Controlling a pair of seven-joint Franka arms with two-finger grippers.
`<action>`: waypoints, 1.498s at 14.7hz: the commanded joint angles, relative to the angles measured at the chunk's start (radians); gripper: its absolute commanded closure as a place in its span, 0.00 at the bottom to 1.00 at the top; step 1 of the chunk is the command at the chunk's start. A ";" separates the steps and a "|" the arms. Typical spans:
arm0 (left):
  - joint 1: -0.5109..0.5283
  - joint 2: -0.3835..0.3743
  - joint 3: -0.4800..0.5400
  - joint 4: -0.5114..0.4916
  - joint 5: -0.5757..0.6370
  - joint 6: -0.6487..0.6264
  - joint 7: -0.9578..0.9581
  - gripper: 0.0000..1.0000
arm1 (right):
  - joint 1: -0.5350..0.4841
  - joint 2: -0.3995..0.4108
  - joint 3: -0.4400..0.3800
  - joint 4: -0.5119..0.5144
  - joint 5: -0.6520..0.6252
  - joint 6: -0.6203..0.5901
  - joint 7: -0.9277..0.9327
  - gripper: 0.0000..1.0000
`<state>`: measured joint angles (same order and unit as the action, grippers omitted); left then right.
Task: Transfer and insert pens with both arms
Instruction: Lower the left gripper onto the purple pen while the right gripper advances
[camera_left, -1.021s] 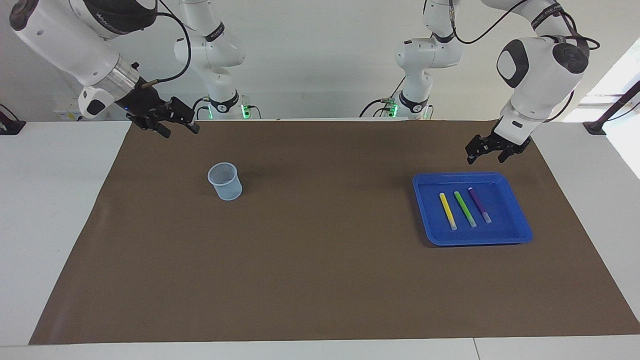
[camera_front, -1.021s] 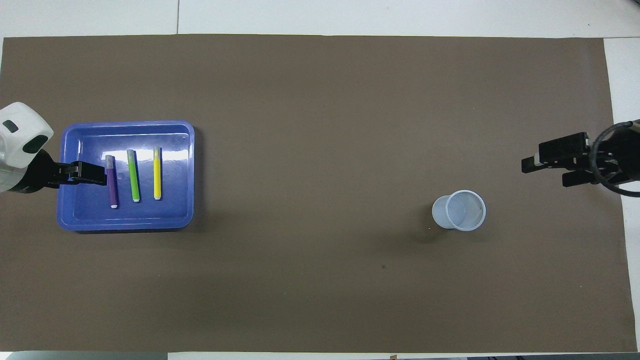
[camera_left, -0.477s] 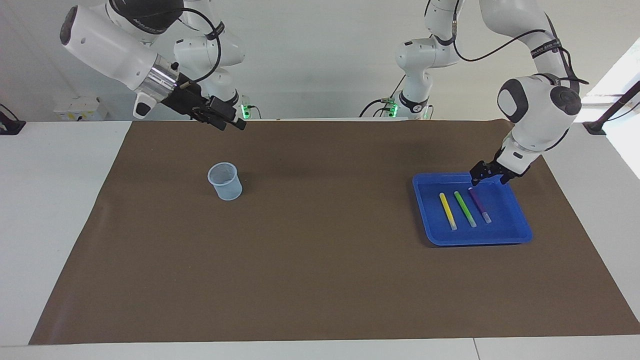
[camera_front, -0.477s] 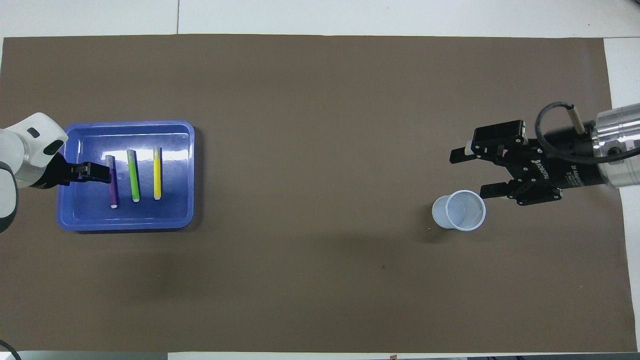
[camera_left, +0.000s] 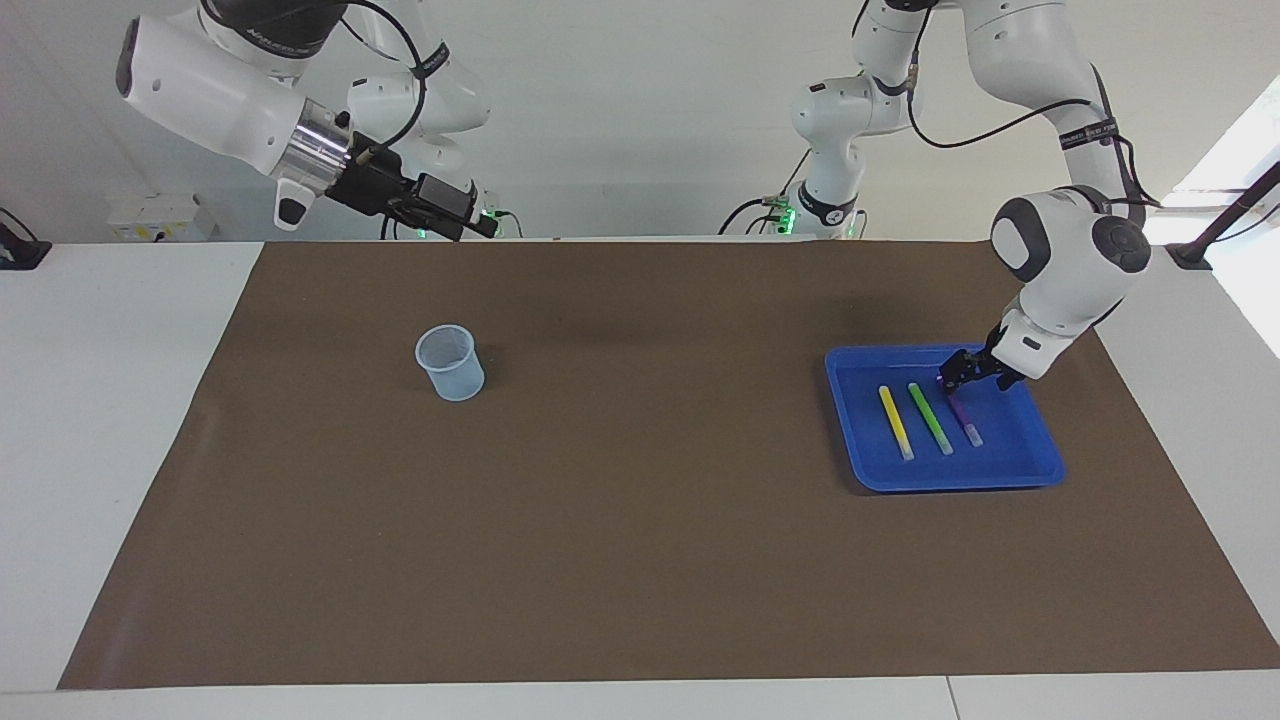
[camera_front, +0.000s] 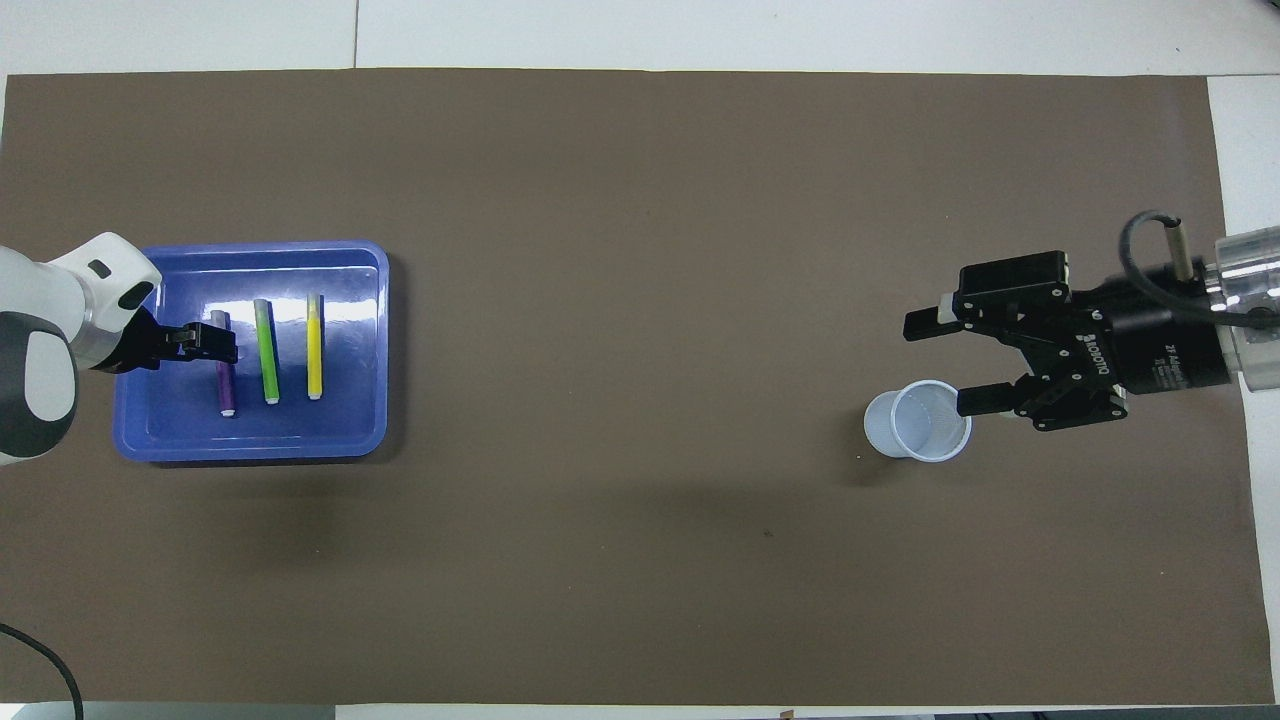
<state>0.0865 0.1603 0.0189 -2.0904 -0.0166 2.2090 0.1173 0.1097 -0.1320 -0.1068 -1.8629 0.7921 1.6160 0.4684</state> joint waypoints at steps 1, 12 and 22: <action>0.021 0.030 -0.005 -0.013 0.018 0.064 -0.001 0.04 | 0.021 -0.020 0.012 -0.028 0.022 0.065 0.079 0.00; 0.007 0.088 -0.007 0.000 0.018 0.126 -0.047 0.35 | 0.179 -0.032 0.013 -0.081 0.022 0.327 0.187 0.00; 0.007 0.100 -0.007 0.003 0.018 0.141 -0.045 0.67 | 0.297 -0.044 0.019 -0.140 0.021 0.511 0.188 0.00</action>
<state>0.0982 0.2510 0.0108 -2.0901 -0.0166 2.3283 0.0920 0.3840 -0.1437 -0.0881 -1.9545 0.7942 2.0780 0.6653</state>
